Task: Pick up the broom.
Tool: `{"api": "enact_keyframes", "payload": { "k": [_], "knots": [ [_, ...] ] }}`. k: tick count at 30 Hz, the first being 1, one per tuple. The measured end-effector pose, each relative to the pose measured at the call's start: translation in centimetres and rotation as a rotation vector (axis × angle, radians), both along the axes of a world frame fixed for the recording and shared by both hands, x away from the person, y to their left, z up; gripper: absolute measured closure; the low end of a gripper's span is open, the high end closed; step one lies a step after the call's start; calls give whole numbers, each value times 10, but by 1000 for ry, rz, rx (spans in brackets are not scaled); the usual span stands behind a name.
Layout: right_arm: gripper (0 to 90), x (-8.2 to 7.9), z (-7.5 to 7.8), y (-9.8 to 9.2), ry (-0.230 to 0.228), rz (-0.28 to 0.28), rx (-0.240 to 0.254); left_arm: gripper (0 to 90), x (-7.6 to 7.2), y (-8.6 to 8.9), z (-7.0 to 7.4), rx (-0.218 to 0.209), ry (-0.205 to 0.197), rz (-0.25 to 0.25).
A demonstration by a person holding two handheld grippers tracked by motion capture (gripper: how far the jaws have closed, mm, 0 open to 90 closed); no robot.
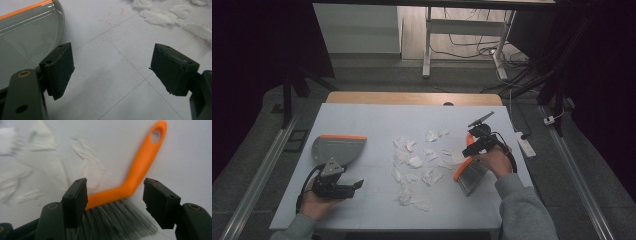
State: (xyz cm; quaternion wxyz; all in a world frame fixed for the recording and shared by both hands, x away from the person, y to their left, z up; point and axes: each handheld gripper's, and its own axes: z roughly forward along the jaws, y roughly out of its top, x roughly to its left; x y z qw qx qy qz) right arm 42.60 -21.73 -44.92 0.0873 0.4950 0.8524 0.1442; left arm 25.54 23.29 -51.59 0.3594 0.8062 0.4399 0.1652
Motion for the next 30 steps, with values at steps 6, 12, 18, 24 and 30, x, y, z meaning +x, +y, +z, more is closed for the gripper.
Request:
{"api": "enact_keyframes", "payload": {
  "k": [6, 12, 18, 24, 30],
  "knots": [
    [364, 10, -11, -2, 34, -53, -23, 196, 0, 0, -1, 0, 1, 1],
    [387, 22, -24, -2, 66, -125, -34, 196, -1, 0, -2, 5, 1, -8],
    [438, 28, -30, -1, 88, -182, -54, 196, -1, 0, -1, 3, 0, -11],
    [497, 29, -35, 1, 117, -207, -64, 196, -2, -1, -2, 3, -1, -14],
    [575, 29, -38, 0, 162, -283, -26, 197, -3, -1, -2, 1, -5, -19]
  ]
}}
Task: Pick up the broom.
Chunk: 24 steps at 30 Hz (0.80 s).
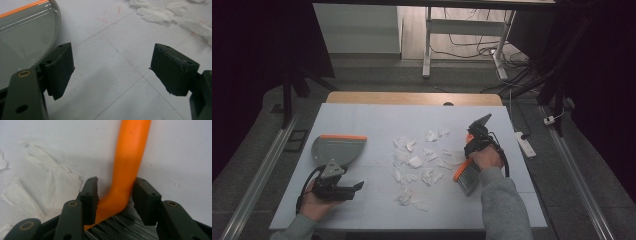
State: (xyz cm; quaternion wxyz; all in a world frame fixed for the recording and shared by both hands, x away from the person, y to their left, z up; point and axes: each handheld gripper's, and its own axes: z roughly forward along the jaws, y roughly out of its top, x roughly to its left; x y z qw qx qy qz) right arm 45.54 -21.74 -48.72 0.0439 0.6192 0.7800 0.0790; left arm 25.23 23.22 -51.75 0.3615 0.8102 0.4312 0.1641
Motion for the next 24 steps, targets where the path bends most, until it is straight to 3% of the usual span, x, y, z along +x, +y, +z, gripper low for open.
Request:
{"api": "enact_keyframes", "payload": {
  "k": [2, 6, 11, 17, 18, 19, 23, 24],
  "knots": [
    [606, 0, -1, 0, -1, -32, 1, 196, 0, 0, 0, 1, -1, -2],
    [671, -1, -2, 6, -20, -76, -62, 197, -1, 0, 0, 0, -1, 0],
    [701, -3, -3, 6, -40, -115, -64, 197, -2, 1, 0, 2, -6, 0],
    [708, -4, -3, 4, -50, -72, -58, 197, -2, 1, 0, 4, -6, 3],
    [710, -3, -2, 1, -42, -43, -40, 197, -2, 2, 0, 4, -5, 5],
    [710, -3, -2, 1, -42, -43, -40, 197, -2, 2, 0, 5, -5, 5],
    [711, -3, 1, -15, -27, 1, 52, 197, -1, 2, -1, 6, 0, 10],
    [711, -3, 1, -15, -27, 1, 52, 197, 0, 2, -1, 7, 1, 11]
  ]
}}
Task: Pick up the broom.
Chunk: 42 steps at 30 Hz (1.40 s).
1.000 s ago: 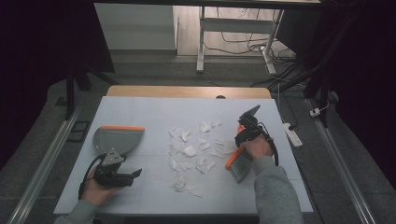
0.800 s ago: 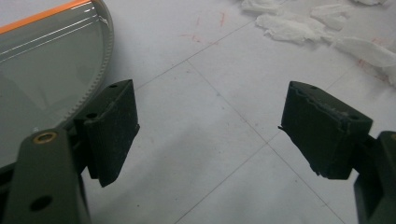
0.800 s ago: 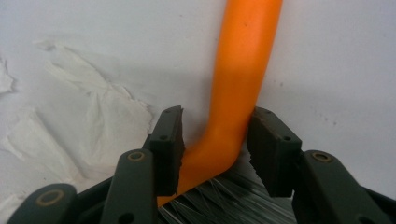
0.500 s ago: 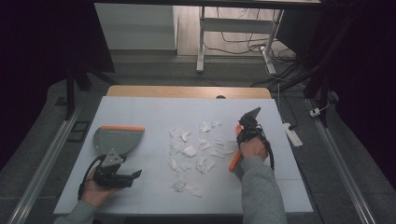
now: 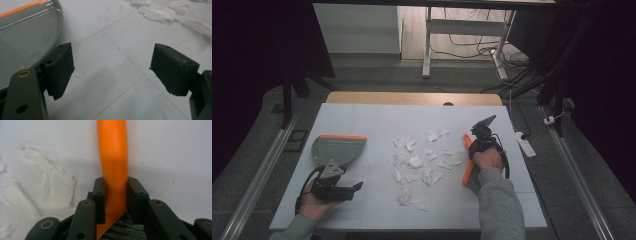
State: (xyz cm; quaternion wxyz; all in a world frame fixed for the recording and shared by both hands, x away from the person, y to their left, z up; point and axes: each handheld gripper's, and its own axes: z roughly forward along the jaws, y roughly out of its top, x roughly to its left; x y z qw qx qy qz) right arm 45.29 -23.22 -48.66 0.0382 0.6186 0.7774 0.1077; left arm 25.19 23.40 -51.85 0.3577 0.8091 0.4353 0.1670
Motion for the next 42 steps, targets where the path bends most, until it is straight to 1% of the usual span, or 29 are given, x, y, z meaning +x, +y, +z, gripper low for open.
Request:
{"api": "enact_keyframes", "payload": {
  "k": [2, 3, 4, 5, 6, 8, 9, 10, 11, 12, 13, 14, 15, 16, 17, 18, 19, 20, 21, 22, 23, 25, 28, 31, 34, 36, 38, 40, 42],
  "knots": [
    [711, -1, 3, -7, -10, 17, 48, 197, 0, 0, 0, 3, 1, -1],
    [712, -2, 7, -13, -23, 31, 92, 197, 0, 0, 0, 4, 2, 0],
    [712, -3, 9, -16, -27, 37, 113, 197, 1, 0, 0, 6, 3, 0],
    [712, -3, 9, -16, -27, 37, 113, 197, 1, 0, 0, 7, 3, 1],
    [712, -5, 11, -20, -35, 48, 134, 196, 1, -1, 0, 8, 2, 3],
    [712, -8, 17, -25, -67, 59, 171, 196, 1, -2, 0, 11, 3, 6],
    [712, -12, 24, -31, -109, 69, 216, 197, 1, -2, 0, 13, 3, 6],
    [712, -12, 24, -31, -109, 69, 216, 197, 1, -2, 0, 14, 3, 7],
    [712, -14, 28, -34, -126, 72, 240, 196, 1, -3, 0, 14, 3, 8],
    [712, -16, 31, -37, -139, 72, 271, 197, 2, -3, 0, 16, 3, 9],
    [712, -21, 37, -42, -164, 69, 320, 197, 2, -3, 0, 18, 2, 13],
    [712, -21, 37, -42, -164, 69, 320, 197, 2, -3, 0, 20, 1, 12],
    [712, -23, 38, -46, -173, 75, 336, 196, 2, -4, 0, 21, 1, 13],
    [712, -26, 41, -51, -195, 76, 366, 196, 2, -4, 0, 20, 0, 14],
    [712, -28, 42, -53, -203, 81, 386, 197, 3, -5, 0, 21, -1, 15],
    [712, -28, 42, -53, -203, 81, 386, 197, 3, -6, 1, 24, -1, 15],
    [712, -31, 45, -55, -230, 87, 421, 196, 3, -7, 1, 24, -1, 14],
    [712, -31, 45, -55, -230, 87, 421, 196, 3, -7, 1, 27, -2, 14],
    [712, -33, 46, -55, -247, 94, 436, 197, 4, -8, 1, 27, -2, 15],
    [712, -37, 51, -53, -288, 105, 460, 196, 4, -9, 2, 28, -4, 16],
    [712, -37, 51, -53, -288, 105, 460, 196, 4, -9, 2, 29, -6, 16],
    [712, -40, 53, -51, -304, 120, 500, 196, 4, -10, 3, 29, -8, 16],
    [711, -45, 55, -47, -329, 132, 536, 196, 4, -12, 3, 31, -10, 17],
    [711, -48, 54, -44, -349, 135, 567, 196, 4, -15, 4, 34, -12, 16],
    [711, -52, 53, -41, -368, 132, 617, 196, 5, -17, 4, 33, -13, 15],
    [711, -55, 53, -38, -388, 132, 634, 196, 5, -19, 5, 33, -13, 14],
    [711, -59, 53, -32, -404, 139, 663, 196, 5, -20, 6, 33, -13, 11],
    [711, -60, 52, -30, -413, 141, 669, 196, 5, -22, 6, 33, -14, 10],
    [711, -62, 50, -26, -419, 150, 692, 196, 6, -24, 7, 31, -17, 9]
  ]
}}
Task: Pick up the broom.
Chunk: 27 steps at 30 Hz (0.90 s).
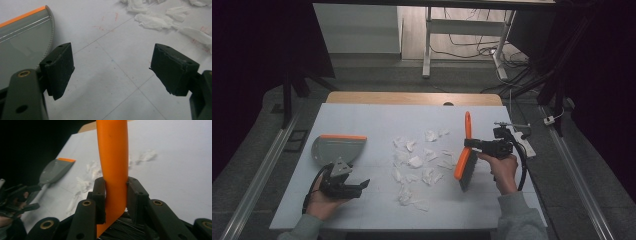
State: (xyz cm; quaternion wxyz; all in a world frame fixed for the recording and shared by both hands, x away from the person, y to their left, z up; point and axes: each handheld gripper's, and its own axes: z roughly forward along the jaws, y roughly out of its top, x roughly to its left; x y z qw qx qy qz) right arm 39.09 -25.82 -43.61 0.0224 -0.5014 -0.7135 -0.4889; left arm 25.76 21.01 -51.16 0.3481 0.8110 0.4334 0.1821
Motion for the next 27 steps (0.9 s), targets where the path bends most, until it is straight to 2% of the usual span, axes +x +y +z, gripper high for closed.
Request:
{"api": "enact_keyframes", "payload": {
  "k": [8, 10, 13, 16, 20, 27],
  "knots": [
    [711, -11, -3, 13, -80, -5, 44, 196, 3, -13, 6, -16, -10, -20],
    [711, -12, -5, 17, -83, 8, 59, 196, 4, -17, 8, -22, -15, -26],
    [711, -12, -6, 22, -87, 18, 55, 197, 7, -25, 13, -32, -27, -37],
    [711, -14, -7, 25, -99, 11, 58, 198, 8, -34, 19, -47, -43, -53],
    [711, -16, -9, 29, -110, 9, 67, 202, 10, -49, 26, -76, -64, -90],
    [711, -20, -8, 39, -138, 3, 96, 204, 16, -85, 38, -93, -86, -174]
  ]
}}
